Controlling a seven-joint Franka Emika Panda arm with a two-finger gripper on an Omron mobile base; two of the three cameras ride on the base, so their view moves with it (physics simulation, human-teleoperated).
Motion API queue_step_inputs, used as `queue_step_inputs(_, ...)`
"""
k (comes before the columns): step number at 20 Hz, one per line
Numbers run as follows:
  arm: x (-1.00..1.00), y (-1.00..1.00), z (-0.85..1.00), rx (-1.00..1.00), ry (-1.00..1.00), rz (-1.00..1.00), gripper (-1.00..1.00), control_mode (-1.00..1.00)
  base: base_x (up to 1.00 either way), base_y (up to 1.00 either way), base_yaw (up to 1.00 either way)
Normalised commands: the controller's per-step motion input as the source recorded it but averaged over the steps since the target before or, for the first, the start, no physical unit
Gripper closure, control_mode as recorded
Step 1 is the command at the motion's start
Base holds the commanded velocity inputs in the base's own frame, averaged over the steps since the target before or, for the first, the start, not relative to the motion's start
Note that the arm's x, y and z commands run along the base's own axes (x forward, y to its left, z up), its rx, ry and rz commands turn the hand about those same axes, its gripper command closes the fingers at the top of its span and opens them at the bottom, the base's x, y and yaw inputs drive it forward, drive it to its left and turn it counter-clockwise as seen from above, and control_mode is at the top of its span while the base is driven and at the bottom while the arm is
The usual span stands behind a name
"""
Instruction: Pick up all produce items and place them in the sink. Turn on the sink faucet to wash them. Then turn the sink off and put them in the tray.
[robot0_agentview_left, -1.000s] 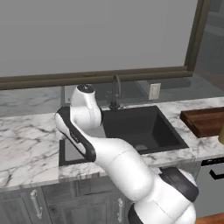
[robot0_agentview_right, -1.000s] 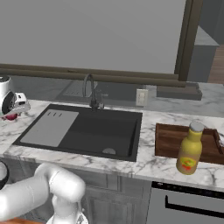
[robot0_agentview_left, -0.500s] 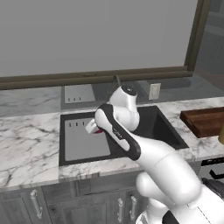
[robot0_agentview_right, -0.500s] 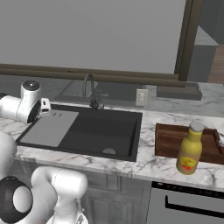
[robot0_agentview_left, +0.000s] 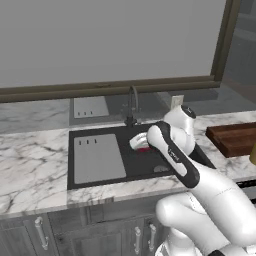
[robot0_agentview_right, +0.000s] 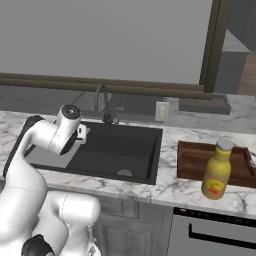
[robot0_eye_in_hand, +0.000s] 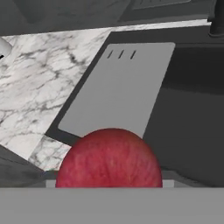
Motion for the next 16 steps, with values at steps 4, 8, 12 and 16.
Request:
queue_step_inputs(4, 0.0, -0.87, 0.07, 0.01, 0.2, -0.27, 1.0, -1.0, 0.0, 0.0, 0.0)
queue_step_inputs(8, 0.0, -0.83, 0.0, 0.0, 0.19, -0.27, 1.0, -1.0, 0.0, 0.0, 0.0)
queue_step_inputs(12, 0.1, -0.7, -0.12, 0.0, 0.09, -0.19, 1.0, -1.0, 0.0, 0.0, 0.0)
queue_step_inputs(16, 0.32, -0.53, -0.38, 0.0, 0.1, -0.09, 1.0, -1.0, 0.0, 0.0, 0.0)
